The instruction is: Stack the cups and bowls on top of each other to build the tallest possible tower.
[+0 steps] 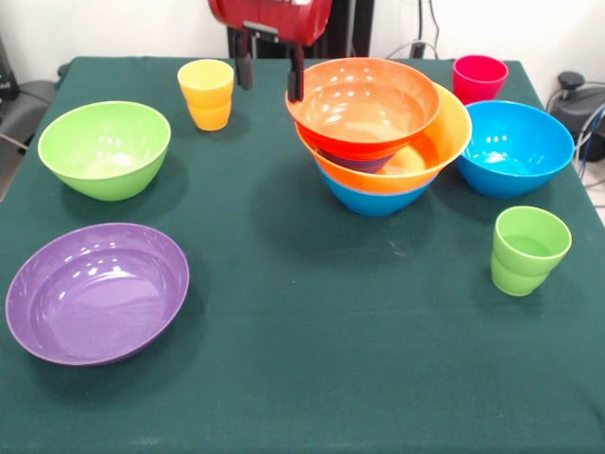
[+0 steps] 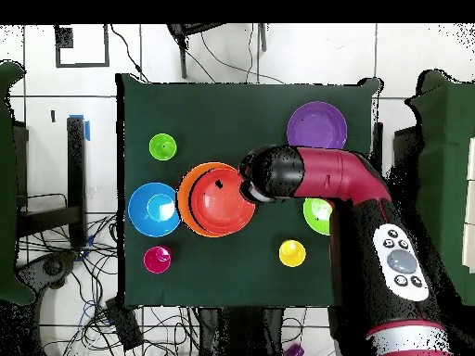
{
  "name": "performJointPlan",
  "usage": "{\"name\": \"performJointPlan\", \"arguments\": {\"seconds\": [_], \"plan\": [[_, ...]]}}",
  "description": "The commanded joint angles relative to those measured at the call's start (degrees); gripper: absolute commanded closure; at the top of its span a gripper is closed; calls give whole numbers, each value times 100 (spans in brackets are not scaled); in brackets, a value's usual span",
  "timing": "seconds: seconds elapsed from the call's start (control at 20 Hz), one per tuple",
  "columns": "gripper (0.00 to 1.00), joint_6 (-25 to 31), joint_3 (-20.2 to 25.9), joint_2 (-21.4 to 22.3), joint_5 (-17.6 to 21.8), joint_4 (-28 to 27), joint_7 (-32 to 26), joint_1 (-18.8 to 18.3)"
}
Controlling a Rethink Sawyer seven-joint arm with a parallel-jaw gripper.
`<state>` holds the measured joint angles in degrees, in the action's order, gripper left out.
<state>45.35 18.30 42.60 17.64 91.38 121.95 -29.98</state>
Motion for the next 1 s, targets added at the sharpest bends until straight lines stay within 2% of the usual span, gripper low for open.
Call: {"name": "performJointPlan", "arguments": {"seconds": [0.05,1.0], "plan": [[0,-9,663,-533,565,-568,-1559,-116],[0,309,1071,-811,787,-914,-1748,-433]]}}
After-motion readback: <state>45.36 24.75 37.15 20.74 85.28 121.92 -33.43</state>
